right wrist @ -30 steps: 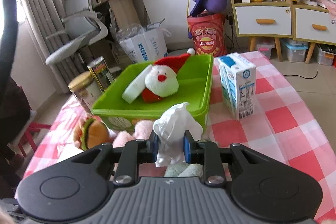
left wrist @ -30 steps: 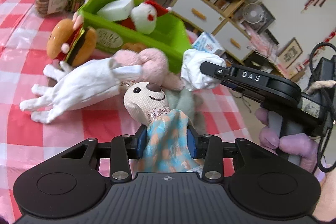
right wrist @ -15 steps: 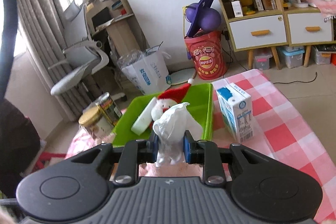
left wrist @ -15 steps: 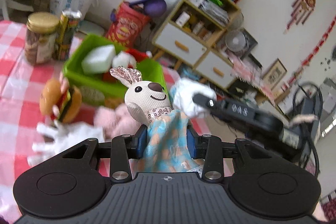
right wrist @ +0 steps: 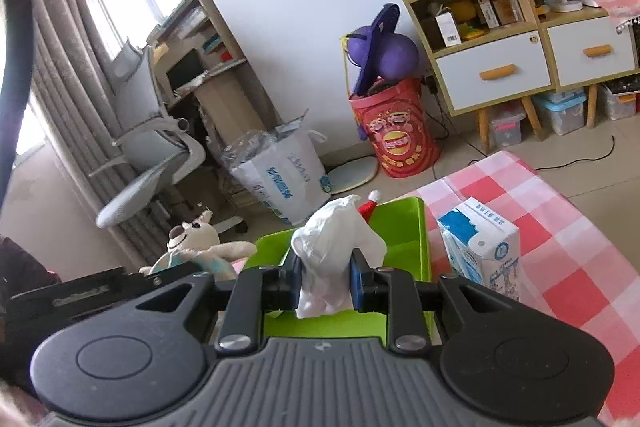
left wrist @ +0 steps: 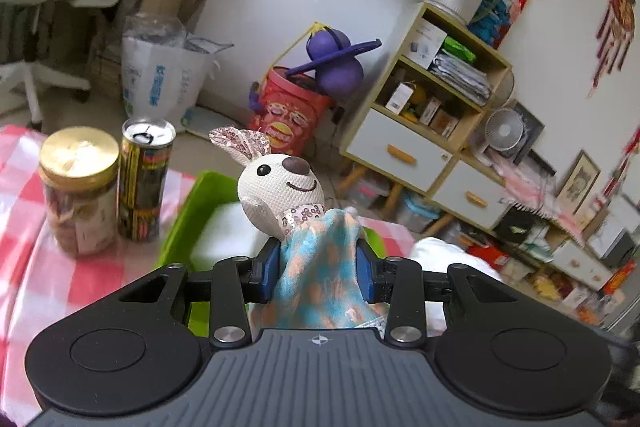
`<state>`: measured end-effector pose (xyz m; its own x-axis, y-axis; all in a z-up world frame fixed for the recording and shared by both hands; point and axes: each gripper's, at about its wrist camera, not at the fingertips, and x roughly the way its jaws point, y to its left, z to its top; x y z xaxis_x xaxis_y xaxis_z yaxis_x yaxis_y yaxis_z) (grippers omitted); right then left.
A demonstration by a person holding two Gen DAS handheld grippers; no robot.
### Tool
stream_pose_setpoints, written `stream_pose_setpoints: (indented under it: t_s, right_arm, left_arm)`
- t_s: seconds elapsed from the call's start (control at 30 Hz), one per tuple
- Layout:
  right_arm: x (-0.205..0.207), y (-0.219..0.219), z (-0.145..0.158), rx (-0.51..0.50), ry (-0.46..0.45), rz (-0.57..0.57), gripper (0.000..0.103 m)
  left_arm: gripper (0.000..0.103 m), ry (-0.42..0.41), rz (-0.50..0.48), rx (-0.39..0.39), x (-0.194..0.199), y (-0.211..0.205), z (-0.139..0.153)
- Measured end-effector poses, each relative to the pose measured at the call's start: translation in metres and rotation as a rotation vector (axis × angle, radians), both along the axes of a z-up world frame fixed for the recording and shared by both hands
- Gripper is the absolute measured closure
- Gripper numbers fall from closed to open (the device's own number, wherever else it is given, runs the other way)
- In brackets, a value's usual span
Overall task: Organize soft objects
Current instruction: 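Lower the bunny plush and white cloth into the green tray and release both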
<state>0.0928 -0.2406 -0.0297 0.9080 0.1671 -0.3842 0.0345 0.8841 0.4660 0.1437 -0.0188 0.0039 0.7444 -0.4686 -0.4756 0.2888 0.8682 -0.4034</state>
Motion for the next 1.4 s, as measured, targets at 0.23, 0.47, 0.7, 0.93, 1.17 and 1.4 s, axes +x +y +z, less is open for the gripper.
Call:
stream_pose_setpoints:
  t_s: [0.23,0.47,0.7,0.93,1.17,1.4]
  right_arm:
    - [0.02,0.009,-0.024,-0.091,0.082,-0.032,0.089]
    - [0.026,0.012,-0.038,-0.137,0.138,-0.026,0.089]
    - [0.025,0.019,-0.042,-0.165,0.161,-0.002,0.089]
    - [0.024,0.015,-0.041,-0.167,0.169,-0.003,0.089]
    - [0.02,0.011,-0.034,-0.145,0.161,0.009,0.075]
    - [0.006,0.004,-0.016,-0.119,0.133,-0.01,0.056]
  left_arm:
    - [0.064,0.055,0.004,0.076,0.028,-0.008,-0.044]
    - [0.064,0.122,0.026,0.141,0.04,-0.015,-0.064]
    - [0.063,0.155,0.041,0.173,0.041,-0.019,-0.071]
    - [0.059,0.148,0.048,0.177,0.039,-0.022,-0.069]
    - [0.041,0.108,0.041,0.174,0.035,-0.023,-0.059]
    - [0.025,0.066,0.019,0.168,0.023,-0.022,-0.043]
